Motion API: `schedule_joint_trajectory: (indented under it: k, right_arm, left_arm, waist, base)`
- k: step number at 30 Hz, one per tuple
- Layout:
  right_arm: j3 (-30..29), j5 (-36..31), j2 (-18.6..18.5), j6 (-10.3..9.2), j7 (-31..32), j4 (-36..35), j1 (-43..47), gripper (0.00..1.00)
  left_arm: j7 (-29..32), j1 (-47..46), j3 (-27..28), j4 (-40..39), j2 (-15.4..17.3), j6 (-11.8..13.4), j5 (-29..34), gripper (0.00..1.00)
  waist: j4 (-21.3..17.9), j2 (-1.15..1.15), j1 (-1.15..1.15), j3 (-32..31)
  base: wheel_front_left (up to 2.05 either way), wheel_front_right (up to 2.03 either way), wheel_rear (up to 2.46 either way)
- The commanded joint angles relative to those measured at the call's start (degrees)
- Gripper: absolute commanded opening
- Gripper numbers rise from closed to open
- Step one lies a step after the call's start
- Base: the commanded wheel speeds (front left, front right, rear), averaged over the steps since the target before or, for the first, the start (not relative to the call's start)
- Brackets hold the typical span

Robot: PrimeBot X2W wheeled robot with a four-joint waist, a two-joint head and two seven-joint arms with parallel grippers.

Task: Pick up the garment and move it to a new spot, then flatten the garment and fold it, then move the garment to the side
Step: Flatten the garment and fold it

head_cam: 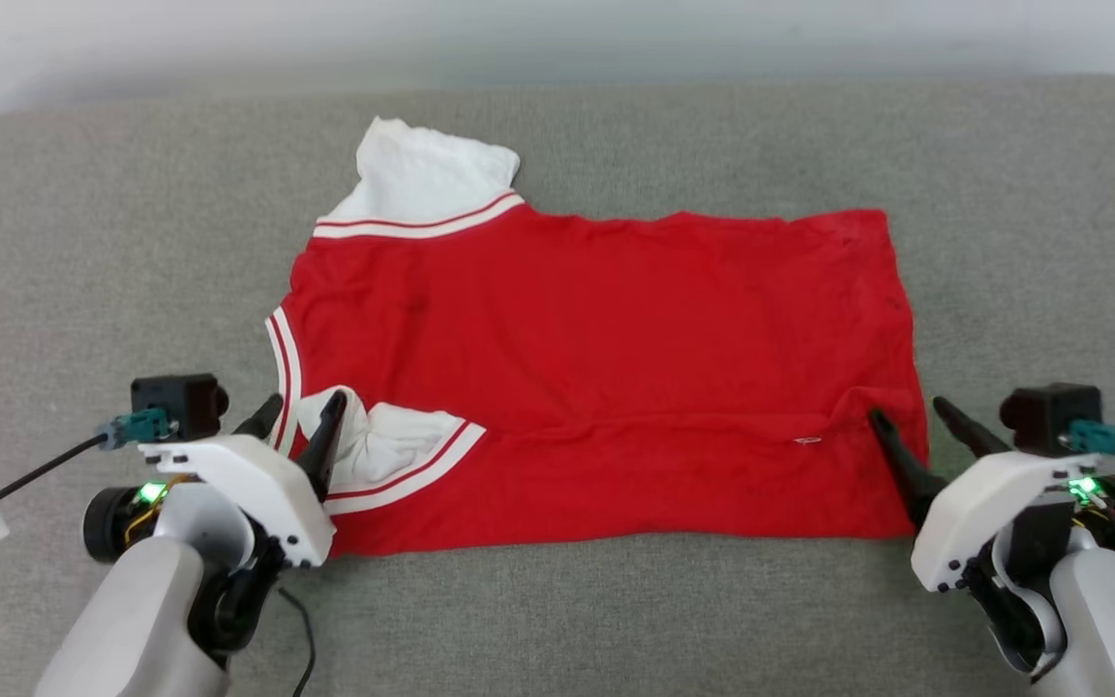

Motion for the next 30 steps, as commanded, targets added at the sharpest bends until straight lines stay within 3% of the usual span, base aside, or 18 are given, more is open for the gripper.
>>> schedule_joint_trajectory:
  k: [1,9,15,22,30]
  right_arm:
    - [-0.6,0.2,0.1,-0.04,-2.3,-1.3,1.3,1.00]
    - [-6.1,-3.0,2.2,-0.04,-11.2,-11.4,7.8,1.00]
    - [-9.1,-5.9,5.4,-0.04,-9.8,-20.8,12.3,1.00]
    - [-9.4,-7.9,8.4,-0.03,-7.3,-28.9,14.3,1.00]
    - [-8.5,-8.1,10.1,-0.03,-7.4,-31.0,12.5,1.00]
  left_arm:
    - [0.3,1.3,0.1,-0.5,0.6,-0.1,-0.1,1.00]
    - [6.3,5.5,1.3,-7.9,6.2,2.3,-0.8,1.00]
    - [18.7,8.3,1.9,-14.4,12.2,4.7,-3.7,1.00]
    - [32.9,10.4,2.4,-20.2,17.6,7.6,-8.5,1.00]
    - [38.2,12.7,3.9,-21.3,19.2,10.6,-11.5,1.00]
  waist:
    - [-0.4,0.00,-0.01,-2.3]
    - [-1.8,0.00,-0.01,-7.4]
    - [-3.1,0.00,-0.01,-8.4]
    - [-5.8,0.00,-0.01,-4.6]
    - [-8.2,0.00,-0.01,1.0]
  base:
    - [0.00,0.00,0.00]
    - [0.00,0.00,0.00]
    - [0.00,0.00,0.00]
    - [0.00,0.00,0.00]
    - [0.00,0.00,0.00]
